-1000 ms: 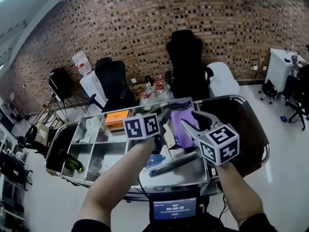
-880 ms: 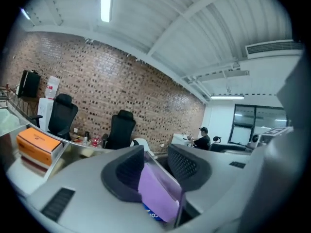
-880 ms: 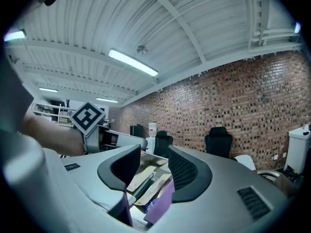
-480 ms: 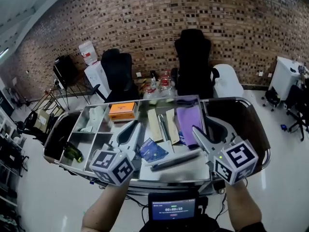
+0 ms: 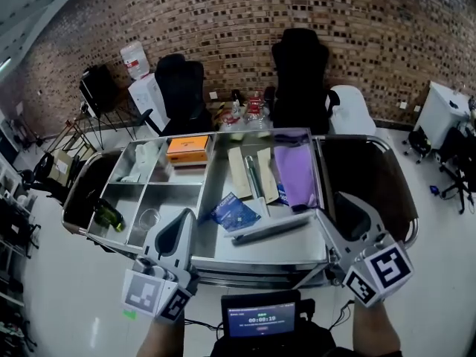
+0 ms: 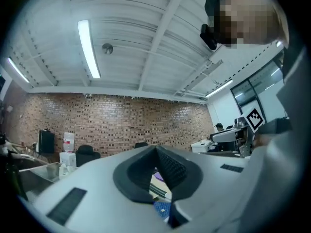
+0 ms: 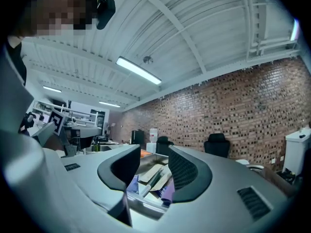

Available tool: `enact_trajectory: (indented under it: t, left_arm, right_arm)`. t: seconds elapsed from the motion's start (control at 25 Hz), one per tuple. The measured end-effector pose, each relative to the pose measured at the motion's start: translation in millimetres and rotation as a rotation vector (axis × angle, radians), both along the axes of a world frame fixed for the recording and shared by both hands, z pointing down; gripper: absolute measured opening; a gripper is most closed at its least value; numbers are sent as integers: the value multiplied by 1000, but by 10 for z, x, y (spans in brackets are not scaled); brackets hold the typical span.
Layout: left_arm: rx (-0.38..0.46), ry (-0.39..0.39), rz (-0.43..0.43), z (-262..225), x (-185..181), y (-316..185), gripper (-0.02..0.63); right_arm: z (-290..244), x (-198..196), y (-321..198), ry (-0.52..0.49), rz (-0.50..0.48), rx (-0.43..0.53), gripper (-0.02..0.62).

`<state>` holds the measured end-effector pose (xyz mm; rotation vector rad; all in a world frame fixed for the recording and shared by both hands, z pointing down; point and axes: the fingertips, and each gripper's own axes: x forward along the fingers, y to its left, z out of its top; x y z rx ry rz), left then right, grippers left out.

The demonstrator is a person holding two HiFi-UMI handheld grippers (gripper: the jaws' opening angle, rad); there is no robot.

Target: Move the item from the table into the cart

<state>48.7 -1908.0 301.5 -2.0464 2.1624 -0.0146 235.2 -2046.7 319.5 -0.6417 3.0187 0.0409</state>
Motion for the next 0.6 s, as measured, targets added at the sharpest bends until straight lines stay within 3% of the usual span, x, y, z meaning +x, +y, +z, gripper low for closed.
enact_trajectory:
  t: [0.16,0.28,0.6]
  left_arm:
    - [-25,-17,0,227,-139,359,5]
    - [-59,-72,2,316,-311,601,5]
    - [-104,-14,98,480,-446,1178,5]
  right_arm:
    - [137,-5,338,-5,50,-18,170]
    - [190,-113,611,-36,68,-15,170]
    - [191,-203,1389,-27,142,-16,170]
